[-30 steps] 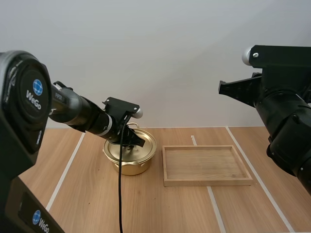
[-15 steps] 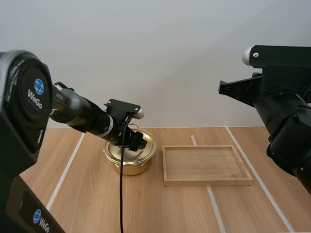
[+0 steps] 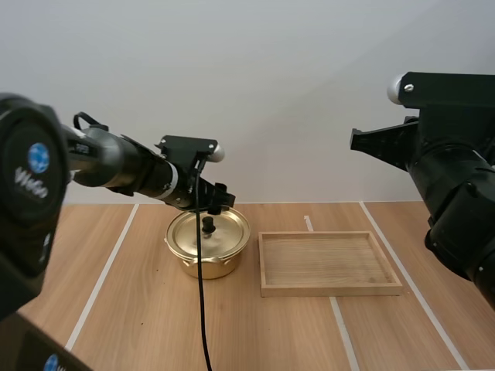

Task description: Open the pot, put the pineapple inside, and close it

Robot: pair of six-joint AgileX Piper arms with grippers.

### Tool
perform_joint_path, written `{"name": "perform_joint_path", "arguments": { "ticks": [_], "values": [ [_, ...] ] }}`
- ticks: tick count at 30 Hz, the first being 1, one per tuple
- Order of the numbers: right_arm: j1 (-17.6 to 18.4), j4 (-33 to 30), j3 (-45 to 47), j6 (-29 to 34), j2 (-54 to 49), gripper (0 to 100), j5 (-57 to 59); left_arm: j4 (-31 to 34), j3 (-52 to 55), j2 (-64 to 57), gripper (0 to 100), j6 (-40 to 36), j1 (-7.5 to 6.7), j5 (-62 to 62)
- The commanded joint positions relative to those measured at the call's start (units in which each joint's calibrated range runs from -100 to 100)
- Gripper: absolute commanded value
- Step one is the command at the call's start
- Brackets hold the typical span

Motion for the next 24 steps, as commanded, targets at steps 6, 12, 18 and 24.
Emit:
{"name": "perform_joint_path", "arguments": {
  "ticks": [6,12,18,24],
  "values": [
    [-0.21,0.21,0.03,-0.39,-0.55,0,12.31,-2.83,0.17,-18.52,100,-2.02,0.42,-8.33],
    [-0.21,0.21,0.03,-0.39,-0.43,0,13.55,-3.01,0.20,-32.76,100,-0.64,0.86,-17.41],
    [-0.21,0.21,0.03,-0.39,-0.43,0,14.32,-2.78,0.20,-39.84,100,-1.05,0.86,-18.11],
    [-0.21,0.21,0.03,-0.39,-0.43,0,14.32,-2.66,0.20,-44.94,100,-1.05,0.86,-18.11]
  ]
}}
